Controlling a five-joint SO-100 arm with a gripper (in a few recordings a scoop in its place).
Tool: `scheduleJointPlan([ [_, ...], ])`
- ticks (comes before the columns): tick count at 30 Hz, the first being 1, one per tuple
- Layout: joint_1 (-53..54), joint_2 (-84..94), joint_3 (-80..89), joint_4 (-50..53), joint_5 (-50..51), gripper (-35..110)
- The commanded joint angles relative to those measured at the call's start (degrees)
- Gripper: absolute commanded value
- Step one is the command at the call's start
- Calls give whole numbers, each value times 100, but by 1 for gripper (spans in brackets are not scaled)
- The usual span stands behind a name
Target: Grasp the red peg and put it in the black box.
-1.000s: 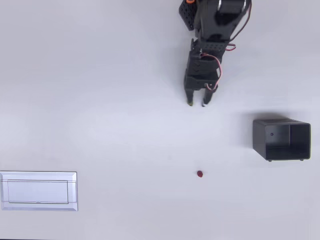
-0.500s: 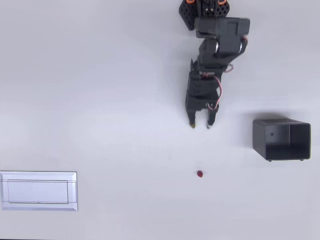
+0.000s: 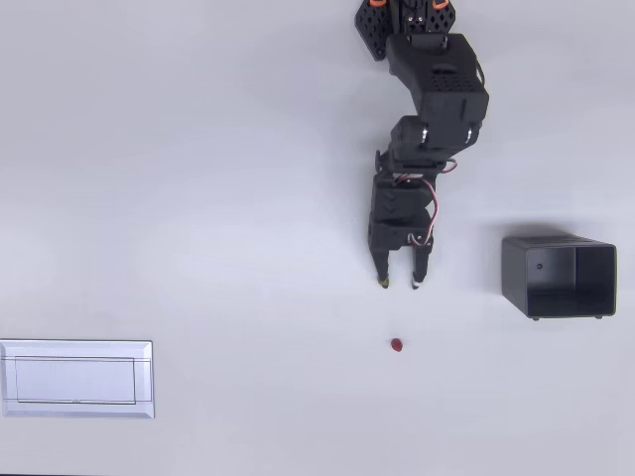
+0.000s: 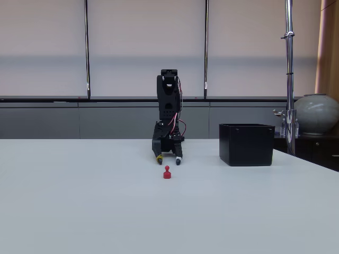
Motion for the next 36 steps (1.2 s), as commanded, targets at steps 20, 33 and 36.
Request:
scheduleJointPlan([
  [20,-123,1178,2663,993,-193,17],
  [33,-79,1538,3252,1011,-316,23],
  [36,-35,1635,3410,1020,-316,24],
])
